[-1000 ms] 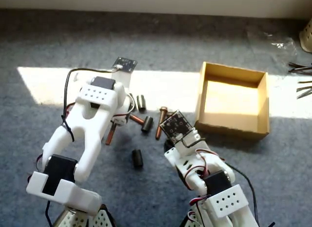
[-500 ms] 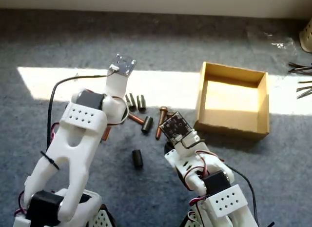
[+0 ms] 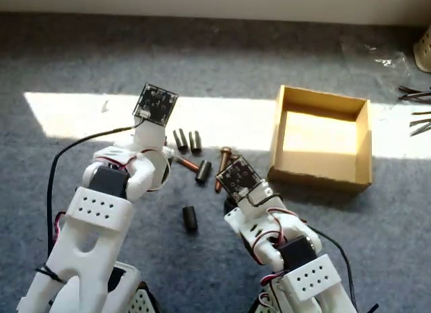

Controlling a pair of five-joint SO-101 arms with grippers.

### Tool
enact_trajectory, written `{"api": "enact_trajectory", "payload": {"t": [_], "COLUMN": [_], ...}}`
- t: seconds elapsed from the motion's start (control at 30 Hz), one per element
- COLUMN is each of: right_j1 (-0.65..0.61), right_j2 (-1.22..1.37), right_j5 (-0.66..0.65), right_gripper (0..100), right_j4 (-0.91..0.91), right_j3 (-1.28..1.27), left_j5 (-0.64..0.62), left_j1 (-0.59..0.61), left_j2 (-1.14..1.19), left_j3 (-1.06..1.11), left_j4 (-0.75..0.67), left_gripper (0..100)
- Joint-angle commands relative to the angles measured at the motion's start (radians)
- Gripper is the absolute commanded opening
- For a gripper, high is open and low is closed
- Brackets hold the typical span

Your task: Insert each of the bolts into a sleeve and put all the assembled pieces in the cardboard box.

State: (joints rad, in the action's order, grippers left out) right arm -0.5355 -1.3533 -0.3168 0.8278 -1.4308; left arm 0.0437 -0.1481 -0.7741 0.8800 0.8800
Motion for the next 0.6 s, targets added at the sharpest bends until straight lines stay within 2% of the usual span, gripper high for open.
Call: {"api": "enact_trajectory", "payload": {"t": [0.0,0.2,0.37,0.57], "right_j1": [-0.025,-0.024,-0.024,-0.027], "right_j2": [-0.016,-0.016,-0.013,-0.016], "right_j5": [0.064,0.133,0.206,0.232], "right_gripper": [0.5,0.5,0.5,0.5], "right_j4": [-0.033,-0.081,-0.130,-0.272], "right_j3": [0.012,0.010,0.004,-0.077], "left_j5": [0.000,-0.003,-0.192,-0.219], "left_j1": [-0.016,-0.016,-0.013,-0.047], "left_j2": [-0.084,-0.147,-0.217,-0.286], "left_j3": [-0.007,-0.005,-0.005,-0.005], "left_j4": [-0.023,-0.023,-0.023,-0.025], "left_gripper": [0,0,0,0]}}
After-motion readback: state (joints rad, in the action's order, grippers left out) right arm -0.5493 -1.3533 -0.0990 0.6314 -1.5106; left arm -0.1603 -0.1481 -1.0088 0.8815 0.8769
